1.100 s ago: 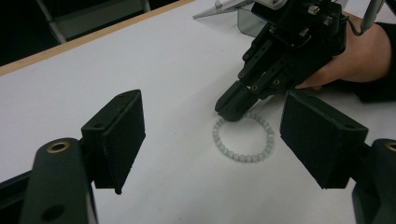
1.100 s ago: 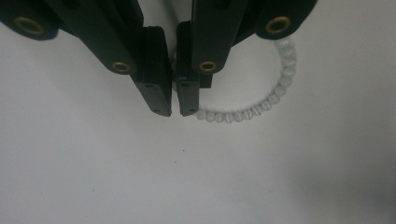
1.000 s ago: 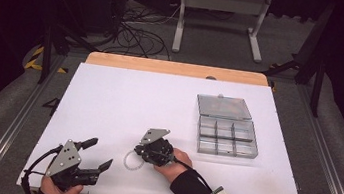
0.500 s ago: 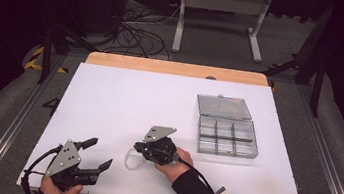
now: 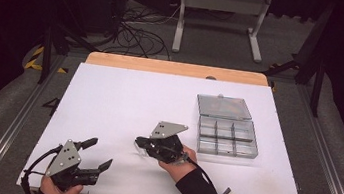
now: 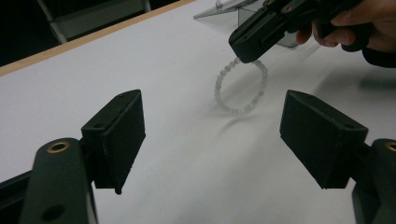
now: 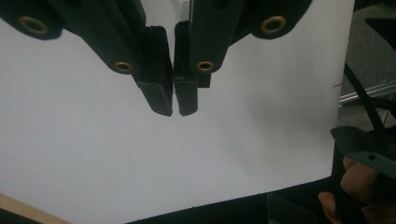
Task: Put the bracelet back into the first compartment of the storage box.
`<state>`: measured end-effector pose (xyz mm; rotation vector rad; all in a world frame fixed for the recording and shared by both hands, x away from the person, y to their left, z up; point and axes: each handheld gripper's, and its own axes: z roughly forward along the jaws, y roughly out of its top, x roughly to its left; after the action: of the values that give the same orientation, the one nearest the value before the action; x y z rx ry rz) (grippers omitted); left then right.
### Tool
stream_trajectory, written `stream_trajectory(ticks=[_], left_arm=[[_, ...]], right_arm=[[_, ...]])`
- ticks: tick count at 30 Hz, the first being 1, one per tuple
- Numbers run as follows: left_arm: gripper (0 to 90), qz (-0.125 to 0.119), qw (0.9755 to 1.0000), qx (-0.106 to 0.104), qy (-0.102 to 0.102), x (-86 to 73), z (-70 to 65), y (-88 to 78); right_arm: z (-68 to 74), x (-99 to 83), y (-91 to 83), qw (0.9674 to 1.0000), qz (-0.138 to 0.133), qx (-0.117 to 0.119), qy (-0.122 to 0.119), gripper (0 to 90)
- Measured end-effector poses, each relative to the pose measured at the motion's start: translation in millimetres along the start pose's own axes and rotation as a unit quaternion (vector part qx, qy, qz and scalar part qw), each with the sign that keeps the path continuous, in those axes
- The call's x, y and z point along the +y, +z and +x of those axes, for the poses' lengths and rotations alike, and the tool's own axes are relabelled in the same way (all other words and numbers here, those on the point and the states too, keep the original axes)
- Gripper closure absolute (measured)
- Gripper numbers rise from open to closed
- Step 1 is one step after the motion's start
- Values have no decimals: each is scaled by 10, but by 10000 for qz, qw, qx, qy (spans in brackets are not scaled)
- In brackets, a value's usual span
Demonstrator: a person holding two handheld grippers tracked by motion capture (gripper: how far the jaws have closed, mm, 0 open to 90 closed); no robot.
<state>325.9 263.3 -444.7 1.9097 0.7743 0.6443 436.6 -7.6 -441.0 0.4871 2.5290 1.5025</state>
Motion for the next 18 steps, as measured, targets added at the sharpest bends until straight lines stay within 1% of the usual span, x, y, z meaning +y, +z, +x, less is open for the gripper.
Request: stream_trajectory(ticks=[6, 12, 18], left_arm=[[230, 1, 10000, 1, 0, 0, -1, 1], [230, -2, 10000, 7, 4, 1, -2, 0], [230, -1, 10000, 13, 10, 1, -2, 2]], right_arm=[[-26, 34, -93, 9999, -132, -52, 24, 864], [-79, 56, -221, 9995, -266, -176, 60, 864], [-110, 70, -291, 9992, -308, -262, 71, 864]])
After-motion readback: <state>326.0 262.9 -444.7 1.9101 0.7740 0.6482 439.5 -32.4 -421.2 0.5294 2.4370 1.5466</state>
